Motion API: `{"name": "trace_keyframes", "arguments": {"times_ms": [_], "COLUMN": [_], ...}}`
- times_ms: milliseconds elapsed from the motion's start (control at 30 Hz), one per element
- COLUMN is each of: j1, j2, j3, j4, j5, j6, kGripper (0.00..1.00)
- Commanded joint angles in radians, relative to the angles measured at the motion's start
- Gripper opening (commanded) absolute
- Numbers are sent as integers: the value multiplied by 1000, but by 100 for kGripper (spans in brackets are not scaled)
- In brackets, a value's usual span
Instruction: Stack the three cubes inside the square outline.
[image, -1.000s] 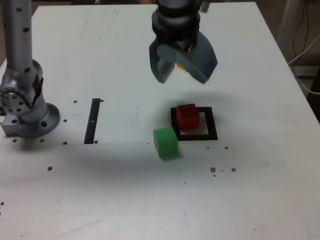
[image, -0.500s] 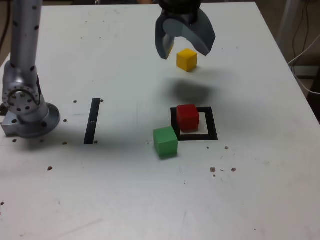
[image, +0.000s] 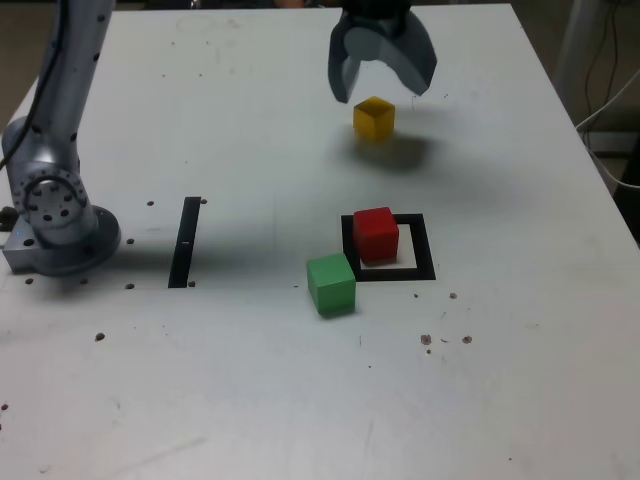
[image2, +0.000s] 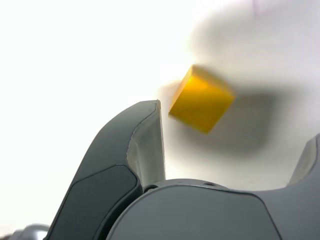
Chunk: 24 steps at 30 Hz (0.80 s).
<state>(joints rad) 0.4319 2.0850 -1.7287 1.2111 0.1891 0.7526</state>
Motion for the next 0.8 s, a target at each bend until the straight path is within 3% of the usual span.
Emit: {"name": "trace_keyframes", "arguments": {"times_ms": [0, 233, 433, 533, 767], "j1": [6, 18, 41, 42, 47], "j2": [9, 10, 26, 30, 26], "j3": [-16, -26, -50, -49, -27], "j4": [-1, 14, 8, 3, -3], "j5": [4, -2, -101, -124, -83], "j6": [23, 158, 398, 450, 488], "kGripper": [99, 99, 99, 99, 99]}}
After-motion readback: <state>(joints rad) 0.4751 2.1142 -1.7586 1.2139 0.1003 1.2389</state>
